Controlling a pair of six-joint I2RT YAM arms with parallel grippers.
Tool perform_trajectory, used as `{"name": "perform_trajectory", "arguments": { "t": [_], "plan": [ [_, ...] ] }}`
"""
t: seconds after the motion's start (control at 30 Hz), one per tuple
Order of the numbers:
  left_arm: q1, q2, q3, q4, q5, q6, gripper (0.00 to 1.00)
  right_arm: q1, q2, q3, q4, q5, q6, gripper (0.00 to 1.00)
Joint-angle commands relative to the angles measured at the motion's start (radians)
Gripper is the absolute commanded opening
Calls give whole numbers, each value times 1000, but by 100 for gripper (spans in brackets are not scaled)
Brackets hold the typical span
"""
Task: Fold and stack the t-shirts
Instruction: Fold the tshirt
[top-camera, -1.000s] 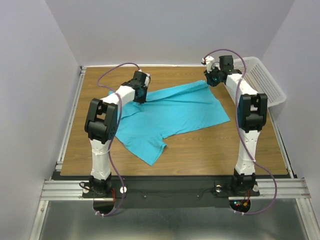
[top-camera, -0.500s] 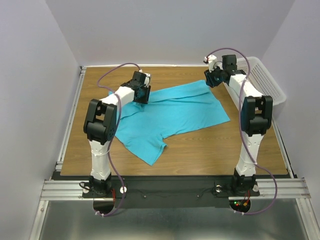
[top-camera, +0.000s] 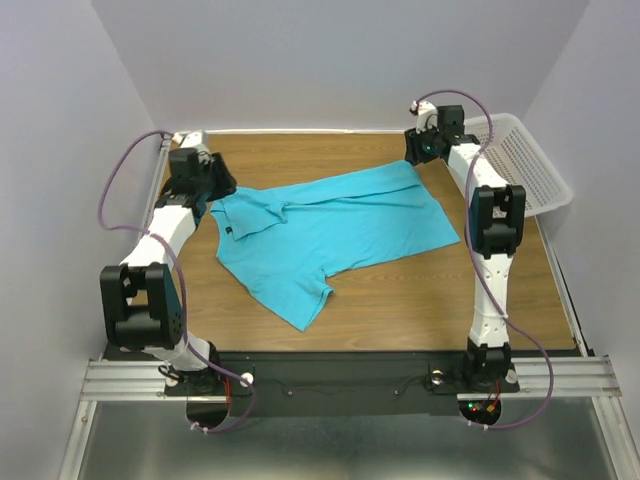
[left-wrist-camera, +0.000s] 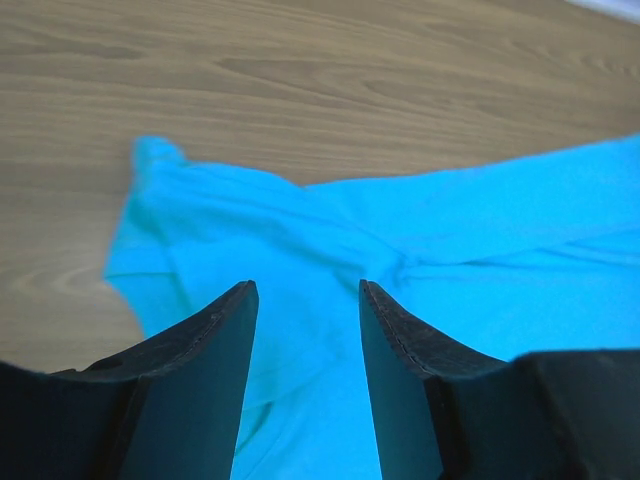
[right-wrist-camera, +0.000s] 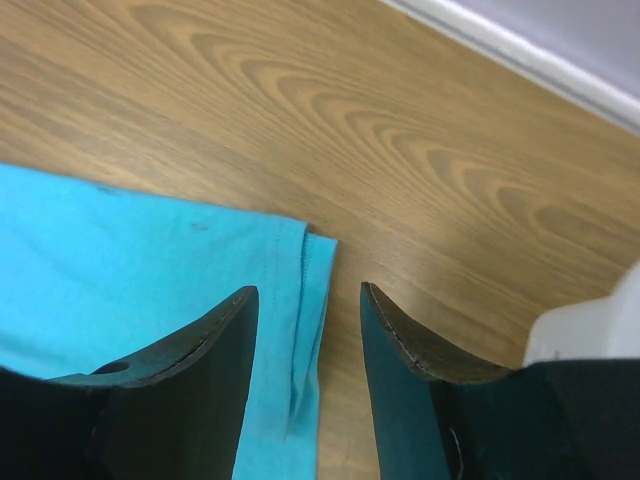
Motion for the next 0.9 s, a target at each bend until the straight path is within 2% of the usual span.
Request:
{"name": "perform_trajectory", "arguments": {
  "t": [0.0,0.17,0.3,0.57,0.73,0.87],
  "plan": [
    [104,-90,-121,87,64,-66,56,6,54,69,11,48,74,51],
    [277,-123,-252,147,153,-115,58,8,94,96,8,62,87,53],
    [365,-124,-314,210,220,-169,58,14,125,113,5,60,110,54],
    [405,-109,-325,233,268,-181,58,26,186,167,-6,40,172,53],
    [411,-97,-323,233,277,-180,58,26,201,175,-20,46,176,45],
    [410,-83,-316,233,289,-180,58,28,201,182,-23,34,166,25]
  ]
}}
